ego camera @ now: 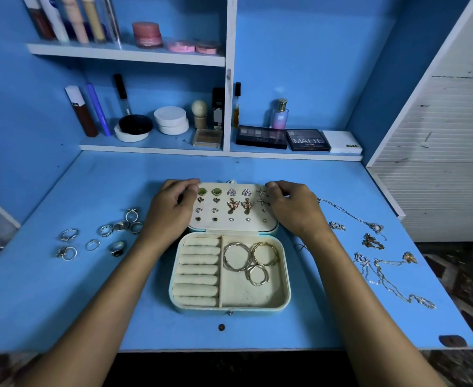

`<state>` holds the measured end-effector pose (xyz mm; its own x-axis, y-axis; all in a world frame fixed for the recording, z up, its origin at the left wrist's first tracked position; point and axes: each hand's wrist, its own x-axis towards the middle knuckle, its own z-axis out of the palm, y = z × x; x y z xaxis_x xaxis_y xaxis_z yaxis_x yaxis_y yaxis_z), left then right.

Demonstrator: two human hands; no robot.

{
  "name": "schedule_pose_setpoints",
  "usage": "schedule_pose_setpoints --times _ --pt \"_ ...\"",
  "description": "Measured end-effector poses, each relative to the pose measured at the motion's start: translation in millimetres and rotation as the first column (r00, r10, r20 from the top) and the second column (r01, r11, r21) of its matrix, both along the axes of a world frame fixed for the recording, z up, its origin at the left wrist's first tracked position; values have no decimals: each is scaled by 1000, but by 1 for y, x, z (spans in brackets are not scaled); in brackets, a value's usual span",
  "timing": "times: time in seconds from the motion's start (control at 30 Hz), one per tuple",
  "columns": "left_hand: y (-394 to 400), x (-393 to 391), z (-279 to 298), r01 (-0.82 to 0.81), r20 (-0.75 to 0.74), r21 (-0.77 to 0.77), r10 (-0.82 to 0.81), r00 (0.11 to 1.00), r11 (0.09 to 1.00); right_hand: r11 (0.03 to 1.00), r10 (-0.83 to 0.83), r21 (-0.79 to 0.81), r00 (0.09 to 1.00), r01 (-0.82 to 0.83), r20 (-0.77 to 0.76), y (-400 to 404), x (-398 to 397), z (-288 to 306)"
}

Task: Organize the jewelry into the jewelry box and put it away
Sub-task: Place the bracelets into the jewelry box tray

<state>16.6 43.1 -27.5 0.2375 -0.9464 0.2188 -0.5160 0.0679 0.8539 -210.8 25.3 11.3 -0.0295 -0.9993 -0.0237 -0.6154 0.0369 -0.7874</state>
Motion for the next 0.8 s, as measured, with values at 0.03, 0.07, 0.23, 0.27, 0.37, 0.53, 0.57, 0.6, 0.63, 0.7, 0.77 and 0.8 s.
schedule_pose_setpoints --times 0.03,0.07,0.23,0.27,0.37,0.53,0.57,0.6,0.63,0.7,0.77,0.8 --pt "0 1 1 6 -29 0 -6 1000 1000 1000 -5 -8 1000 5 23 0 -1 2" --pt "0 1 3 11 -60 -4 -12 998 1000 1000 -8 -23 999 9 49 0 -2 3" --pt "8 5 20 26 -149 -136 -46 988 990 987 43 -160 970 -4 239 3 -11 11" --pt "12 6 25 34 -160 -162 -60 985 986 981 65 -192 961 -12 269 6 -13 13" --pt "30 9 38 51 -164 -207 -86 983 977 964 125 -264 939 -38 322 23 -21 18" --pt "70 13 45 124 -42 -279 -142 989 952 940 200 -330 920 -83 338 62 -32 17" --pt "78 14 44 146 -16 -291 -157 987 946 937 208 -339 914 -84 349 69 -33 14" --pt "85 15 42 165 6 -303 -171 985 939 930 219 -357 914 -89 342 76 -35 10" --pt "92 17 40 185 25 -311 -186 982 932 916 234 -388 921 -101 313 83 -37 6" --pt "105 19 34 221 58 -315 -214 975 923 879 267 -455 938 -142 222 94 -41 -2" --pt "114 21 28 246 92 -325 -228 969 913 832 298 -524 943 -182 146 102 -45 -11" --pt "118 22 24 255 107 -335 -232 967 907 803 308 -562 946 -200 104 105 -46 -15"
